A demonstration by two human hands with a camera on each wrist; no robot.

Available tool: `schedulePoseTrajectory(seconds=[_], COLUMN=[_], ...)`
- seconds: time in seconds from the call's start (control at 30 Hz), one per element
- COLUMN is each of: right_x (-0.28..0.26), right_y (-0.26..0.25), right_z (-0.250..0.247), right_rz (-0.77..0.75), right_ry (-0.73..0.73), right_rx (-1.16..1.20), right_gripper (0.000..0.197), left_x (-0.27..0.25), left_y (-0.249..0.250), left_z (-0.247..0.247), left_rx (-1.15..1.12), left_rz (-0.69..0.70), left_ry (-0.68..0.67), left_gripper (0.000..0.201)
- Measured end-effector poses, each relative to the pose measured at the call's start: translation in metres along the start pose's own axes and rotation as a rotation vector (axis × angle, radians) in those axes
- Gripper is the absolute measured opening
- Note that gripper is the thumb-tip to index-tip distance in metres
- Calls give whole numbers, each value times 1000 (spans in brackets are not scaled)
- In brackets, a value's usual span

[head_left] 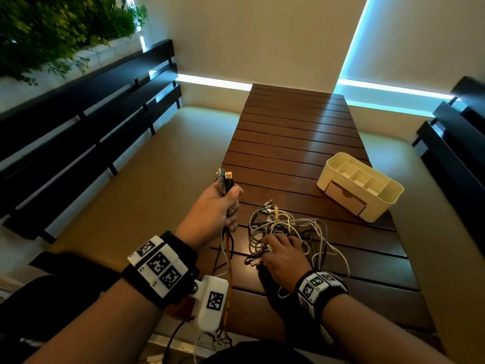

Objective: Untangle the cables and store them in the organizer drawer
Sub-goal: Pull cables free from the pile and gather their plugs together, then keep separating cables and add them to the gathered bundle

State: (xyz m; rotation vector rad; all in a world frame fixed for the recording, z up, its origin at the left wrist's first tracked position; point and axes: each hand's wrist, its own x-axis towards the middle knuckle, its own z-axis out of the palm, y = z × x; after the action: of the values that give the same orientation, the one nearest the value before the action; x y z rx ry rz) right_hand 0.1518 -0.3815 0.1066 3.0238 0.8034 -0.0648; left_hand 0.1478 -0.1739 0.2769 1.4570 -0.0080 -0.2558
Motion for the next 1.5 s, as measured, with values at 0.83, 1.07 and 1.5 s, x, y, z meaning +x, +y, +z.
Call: schedulePoseTrajectory(seconds=[0.83,1.07,1.5], right_x=[-7,0,19], right_y=[-11,-29,-28], right_z=[-46,-26,-26], right_rz=[328,90,192], right_ry=[-273,-395,-292], right_rx=[688,288,68], right_gripper=[12,23,27], left_x=[-3,-12,-16], left_y=[-13,-12,-8], left_z=[8,1,-7], left_rx=[-123,-115,-98], left_rz=[-60,-52,-46], left_ry=[87,108,123], left_gripper=[19,18,19])
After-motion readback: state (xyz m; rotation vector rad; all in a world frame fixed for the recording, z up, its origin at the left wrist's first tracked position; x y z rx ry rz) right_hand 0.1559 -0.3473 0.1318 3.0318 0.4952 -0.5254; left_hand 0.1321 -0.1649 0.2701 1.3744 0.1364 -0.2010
